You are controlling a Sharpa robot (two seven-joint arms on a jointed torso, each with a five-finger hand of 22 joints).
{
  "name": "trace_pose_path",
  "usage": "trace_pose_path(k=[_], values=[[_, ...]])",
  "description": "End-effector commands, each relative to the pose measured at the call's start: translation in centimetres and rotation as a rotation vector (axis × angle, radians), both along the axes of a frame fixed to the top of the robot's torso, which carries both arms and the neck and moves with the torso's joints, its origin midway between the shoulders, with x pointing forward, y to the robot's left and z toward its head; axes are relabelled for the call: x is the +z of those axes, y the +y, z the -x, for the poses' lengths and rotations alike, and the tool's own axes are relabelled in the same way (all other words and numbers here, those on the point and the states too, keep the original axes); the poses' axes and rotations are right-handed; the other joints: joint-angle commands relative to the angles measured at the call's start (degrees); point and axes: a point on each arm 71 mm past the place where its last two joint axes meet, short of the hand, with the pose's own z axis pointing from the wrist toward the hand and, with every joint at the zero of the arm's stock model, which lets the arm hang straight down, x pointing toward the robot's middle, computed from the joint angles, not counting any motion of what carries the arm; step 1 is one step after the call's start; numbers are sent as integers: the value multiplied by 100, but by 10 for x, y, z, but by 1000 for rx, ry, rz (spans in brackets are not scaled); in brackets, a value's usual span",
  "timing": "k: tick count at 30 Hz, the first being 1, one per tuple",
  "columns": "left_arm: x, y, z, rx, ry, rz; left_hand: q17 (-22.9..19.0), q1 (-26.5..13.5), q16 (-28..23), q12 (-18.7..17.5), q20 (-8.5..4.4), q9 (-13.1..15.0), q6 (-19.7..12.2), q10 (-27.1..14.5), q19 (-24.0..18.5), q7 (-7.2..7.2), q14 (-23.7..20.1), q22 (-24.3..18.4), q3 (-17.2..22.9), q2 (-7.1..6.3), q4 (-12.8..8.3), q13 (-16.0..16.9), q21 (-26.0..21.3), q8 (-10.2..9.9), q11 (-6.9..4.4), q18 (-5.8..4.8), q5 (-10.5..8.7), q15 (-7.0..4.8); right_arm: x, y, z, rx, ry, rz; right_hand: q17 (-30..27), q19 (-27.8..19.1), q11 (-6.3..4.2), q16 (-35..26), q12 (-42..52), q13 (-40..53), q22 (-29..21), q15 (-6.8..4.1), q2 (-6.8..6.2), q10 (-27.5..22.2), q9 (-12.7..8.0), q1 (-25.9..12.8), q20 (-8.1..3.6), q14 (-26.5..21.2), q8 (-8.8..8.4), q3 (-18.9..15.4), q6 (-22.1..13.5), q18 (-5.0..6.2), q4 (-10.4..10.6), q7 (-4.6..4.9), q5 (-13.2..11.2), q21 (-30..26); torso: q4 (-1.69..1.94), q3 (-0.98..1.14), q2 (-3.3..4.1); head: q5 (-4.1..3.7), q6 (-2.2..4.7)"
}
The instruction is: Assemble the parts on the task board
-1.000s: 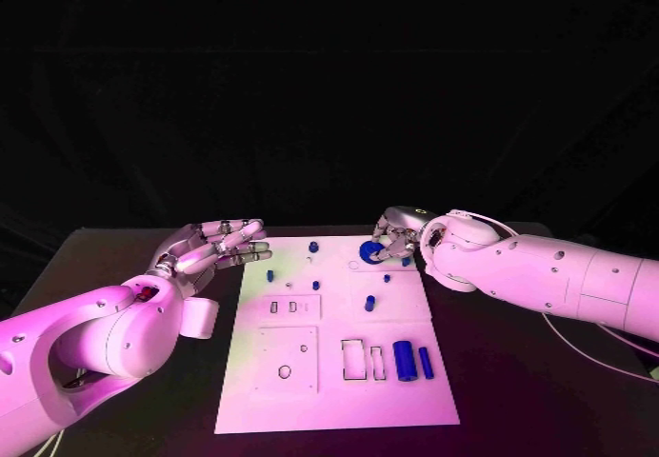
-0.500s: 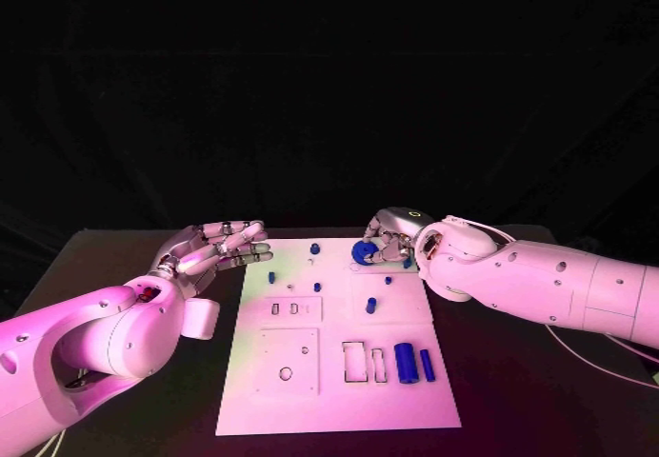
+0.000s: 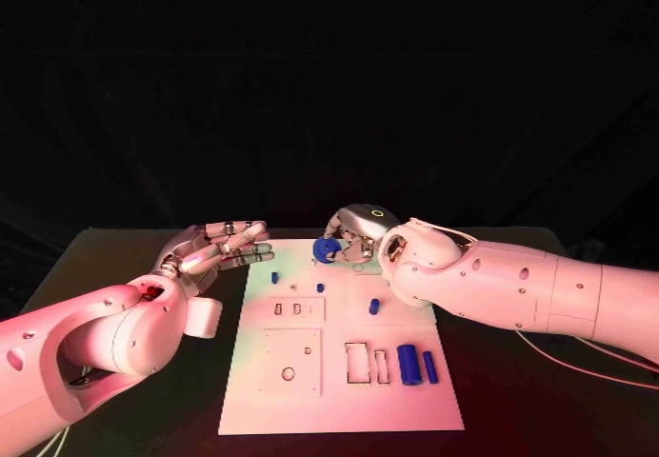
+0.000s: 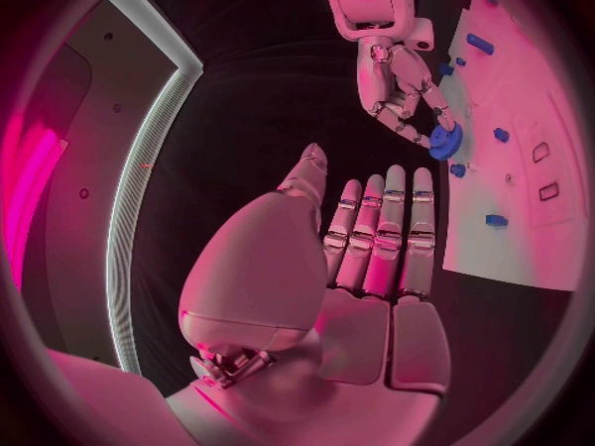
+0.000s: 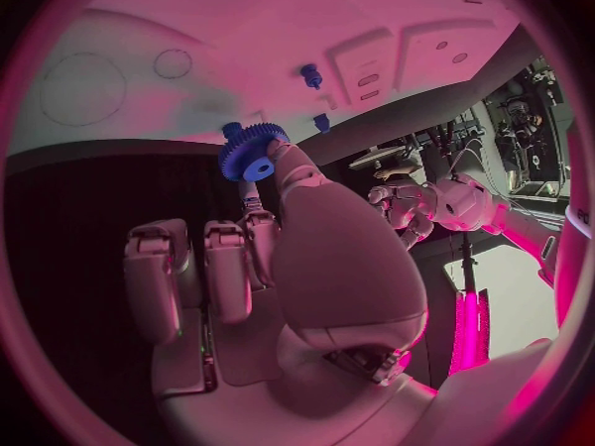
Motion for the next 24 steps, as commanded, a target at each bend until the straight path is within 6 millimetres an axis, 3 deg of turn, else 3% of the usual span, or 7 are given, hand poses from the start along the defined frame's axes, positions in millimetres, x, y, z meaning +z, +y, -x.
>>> trace_pose_path(k=[1, 9, 14, 24], values=[[2, -2, 0, -12, -12, 5, 2, 14, -22, -26, 3, -1, -11, -22, 48, -15, 3, -9, -3, 41, -46, -4, -33, -38, 3, 31, 17, 47, -2, 7, -1, 7, -33, 24, 1221, 610, 17, 30, 17, 400, 1509, -24, 8, 35, 30, -43, -48, 530, 20, 46, 167, -81, 8, -107, 29, 26, 0, -2, 11, 32, 3], [2, -3, 1, -13, -12, 5, 2, 14, -22, -26, 3, -1, -11, -22, 48, -15, 3, -9, -3, 41, -46, -4, -33, -38, 3, 31, 17, 47, -13, 21, -6, 15, 5, 31, 1199, 606, 25, 20, -2, 384, 1504, -20, -10, 20, 19, -82, -48, 525, -13, 109, 144, -79, 33, -96, 8, 22, 7, -8, -1, 60, -22], [2, -3, 1, -13, -12, 5, 2, 18, -28, -28, 2, 0, -7, -18, 50, -16, 3, -12, -3, 48, -50, -3, -34, -39, 2, 31, 17, 47, -18, 25, -8, 18, 20, 34, 1202, 605, 26, 21, -1, 386, 1503, -19, -12, 21, 18, -85, -48, 526, -17, 116, 142, -79, 35, -95, 7, 21, -14, 3, 5, 83, -44], [2, -2, 1, -13, -12, 5, 2, 18, -28, -28, 2, 0, -7, -18, 50, -16, 3, -12, -3, 48, -50, -3, -34, -39, 2, 31, 17, 47, -30, 28, -8, 21, 56, 52, 1193, 595, 32, 17, -10, 379, 1492, -15, -37, 13, 13, -112, -46, 523, -32, 142, 135, -75, 46, -88, -6, 11, -13, 8, 6, 99, -66]])
